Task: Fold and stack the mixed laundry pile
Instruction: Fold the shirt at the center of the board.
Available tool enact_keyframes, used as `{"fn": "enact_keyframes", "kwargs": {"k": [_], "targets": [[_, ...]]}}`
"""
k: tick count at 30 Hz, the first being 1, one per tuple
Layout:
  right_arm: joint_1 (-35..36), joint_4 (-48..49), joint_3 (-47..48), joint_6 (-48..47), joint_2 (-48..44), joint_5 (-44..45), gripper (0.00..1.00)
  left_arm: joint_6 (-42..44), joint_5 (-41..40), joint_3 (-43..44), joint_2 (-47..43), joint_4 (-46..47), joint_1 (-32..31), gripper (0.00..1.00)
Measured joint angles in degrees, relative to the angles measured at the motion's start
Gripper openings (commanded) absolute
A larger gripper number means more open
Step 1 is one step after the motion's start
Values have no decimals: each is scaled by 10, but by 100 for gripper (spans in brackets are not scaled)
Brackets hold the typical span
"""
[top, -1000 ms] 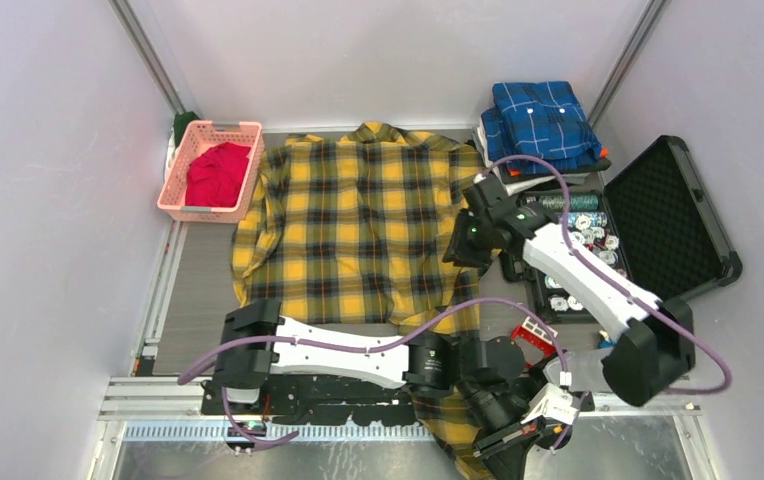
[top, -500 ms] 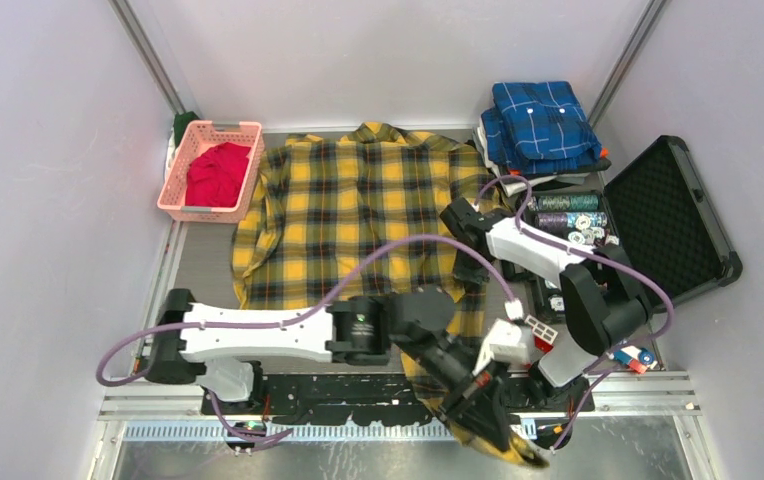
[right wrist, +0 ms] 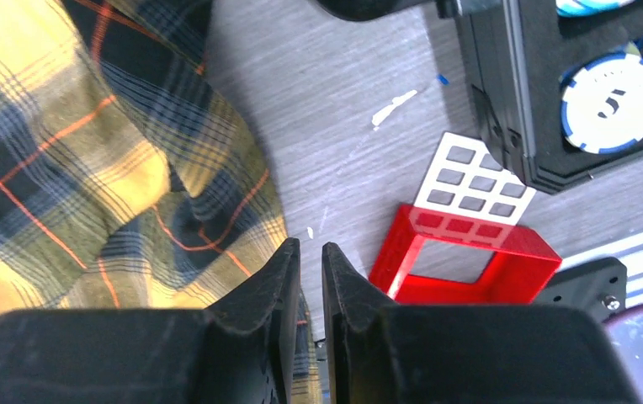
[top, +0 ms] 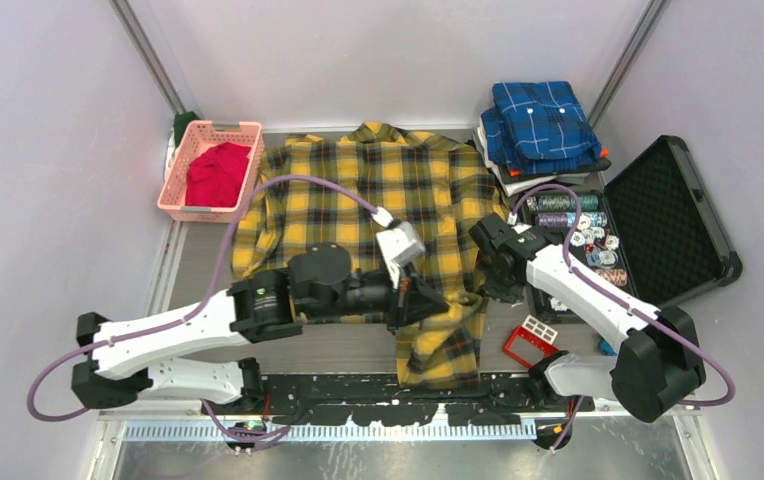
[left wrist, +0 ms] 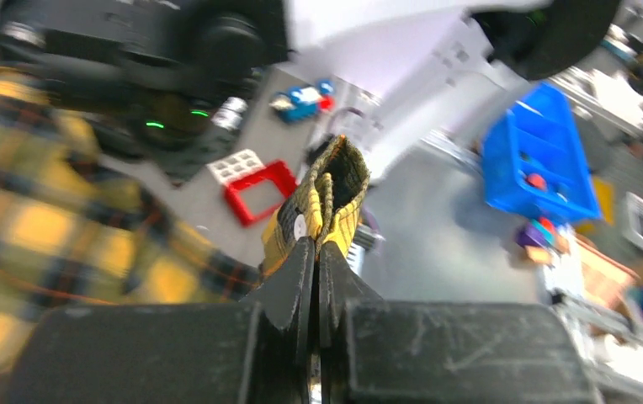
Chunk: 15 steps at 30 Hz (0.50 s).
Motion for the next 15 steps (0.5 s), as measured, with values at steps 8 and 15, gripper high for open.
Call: {"fn": "enact_keyframes", "kwargs": {"k": [8, 15], "targets": [[0, -24, 3, 19, -72, 14, 56, 65, -199, 19, -46, -56, 82, 0], [0, 3, 66, 10, -122, 24, 63, 82, -257, 24, -26, -99, 243, 0]]}}
